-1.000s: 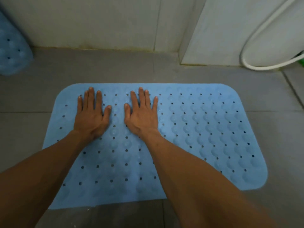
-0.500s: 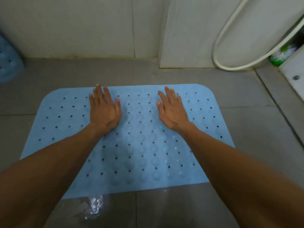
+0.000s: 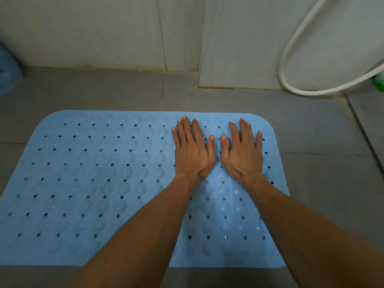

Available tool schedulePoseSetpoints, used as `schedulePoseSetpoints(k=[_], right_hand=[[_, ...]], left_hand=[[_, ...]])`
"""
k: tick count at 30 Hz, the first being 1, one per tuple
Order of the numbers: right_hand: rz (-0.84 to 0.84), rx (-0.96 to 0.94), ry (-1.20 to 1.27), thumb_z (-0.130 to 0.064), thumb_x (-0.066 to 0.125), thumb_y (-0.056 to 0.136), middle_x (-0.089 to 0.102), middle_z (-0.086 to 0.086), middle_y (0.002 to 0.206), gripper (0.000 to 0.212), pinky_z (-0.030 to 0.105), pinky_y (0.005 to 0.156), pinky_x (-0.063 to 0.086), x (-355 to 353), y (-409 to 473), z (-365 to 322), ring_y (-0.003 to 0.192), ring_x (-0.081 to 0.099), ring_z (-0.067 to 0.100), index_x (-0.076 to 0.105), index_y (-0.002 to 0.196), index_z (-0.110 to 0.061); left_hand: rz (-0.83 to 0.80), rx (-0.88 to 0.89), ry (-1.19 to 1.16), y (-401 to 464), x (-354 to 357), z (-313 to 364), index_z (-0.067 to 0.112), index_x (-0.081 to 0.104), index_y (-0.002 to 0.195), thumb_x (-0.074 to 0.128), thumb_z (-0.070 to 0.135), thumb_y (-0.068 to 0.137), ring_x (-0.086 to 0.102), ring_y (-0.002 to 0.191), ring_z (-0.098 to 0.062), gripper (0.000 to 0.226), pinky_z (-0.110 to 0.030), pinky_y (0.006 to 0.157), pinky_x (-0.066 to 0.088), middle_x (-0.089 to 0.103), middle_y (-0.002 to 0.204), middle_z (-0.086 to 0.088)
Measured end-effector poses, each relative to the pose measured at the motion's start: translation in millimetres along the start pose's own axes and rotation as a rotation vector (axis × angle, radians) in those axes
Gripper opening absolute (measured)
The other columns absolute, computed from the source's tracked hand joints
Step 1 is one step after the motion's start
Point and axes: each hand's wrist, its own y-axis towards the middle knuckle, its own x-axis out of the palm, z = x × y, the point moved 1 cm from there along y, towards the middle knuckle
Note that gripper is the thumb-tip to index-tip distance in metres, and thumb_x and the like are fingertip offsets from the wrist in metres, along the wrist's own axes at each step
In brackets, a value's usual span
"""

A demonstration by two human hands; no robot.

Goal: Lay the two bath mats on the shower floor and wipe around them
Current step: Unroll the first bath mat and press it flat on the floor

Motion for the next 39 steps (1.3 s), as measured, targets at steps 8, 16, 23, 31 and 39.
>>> schedulePoseSetpoints(k=[8,16,23,31,39], right_hand=[[-0.020,0.034,0.005,-0.055,0.010,0.100,0.007,0.005,0.167,0.067,0.052,0.123,0.002,-9,2,-5,0.154,-0.001,0.020,0.018,0.157,-0.022],[0.001,0.025,-0.026,-0.048,0.028,0.100,0.024,0.014,0.162,0.062,0.058,0.120,0.010,-6,6,-5,0.152,0.013,0.033,0.036,0.150,-0.012],[0.035,0.015,0.016,-0.046,0.034,0.099,0.024,0.013,0.162,0.059,0.057,0.121,0.007,-3,9,-4,0.151,0.013,0.034,0.035,0.149,-0.016],[0.091,0.001,0.056,-0.047,0.031,0.099,0.026,0.008,0.161,0.057,0.052,0.123,0.005,3,7,2,0.151,0.016,0.030,0.036,0.149,-0.020],[0.111,0.176,0.094,-0.044,0.021,0.101,0.019,0.016,0.163,0.063,0.051,0.123,0.004,1,-38,-45,0.152,0.011,0.031,0.030,0.152,-0.008]], left_hand=[[-0.030,-0.009,0.065,3,-1,5,0.002,0.006,0.154,0.019,0.051,0.099,-0.008,0.149,-0.035,0.075,-0.057,0.120,0.002,-0.006,0.160,-0.024],[-0.108,-0.014,0.100,11,-8,10,0.006,0.008,0.155,0.029,0.052,0.098,-0.004,0.150,-0.035,0.075,-0.058,0.118,0.003,0.000,0.161,-0.023],[-0.170,-0.009,0.093,11,-1,8,0.007,0.004,0.155,0.021,0.050,0.099,-0.007,0.150,-0.034,0.073,-0.056,0.118,-0.001,-0.004,0.161,-0.022],[-0.107,-0.075,-0.323,8,-14,-3,0.007,0.020,0.153,0.013,0.055,0.099,0.001,0.151,-0.022,0.072,-0.045,0.121,-0.008,0.013,0.162,-0.012],[0.143,-0.009,-0.182,-55,-67,-125,0.001,0.043,0.141,0.029,0.032,0.100,0.028,0.144,-0.033,0.054,-0.048,0.122,0.010,0.041,0.149,-0.019]])
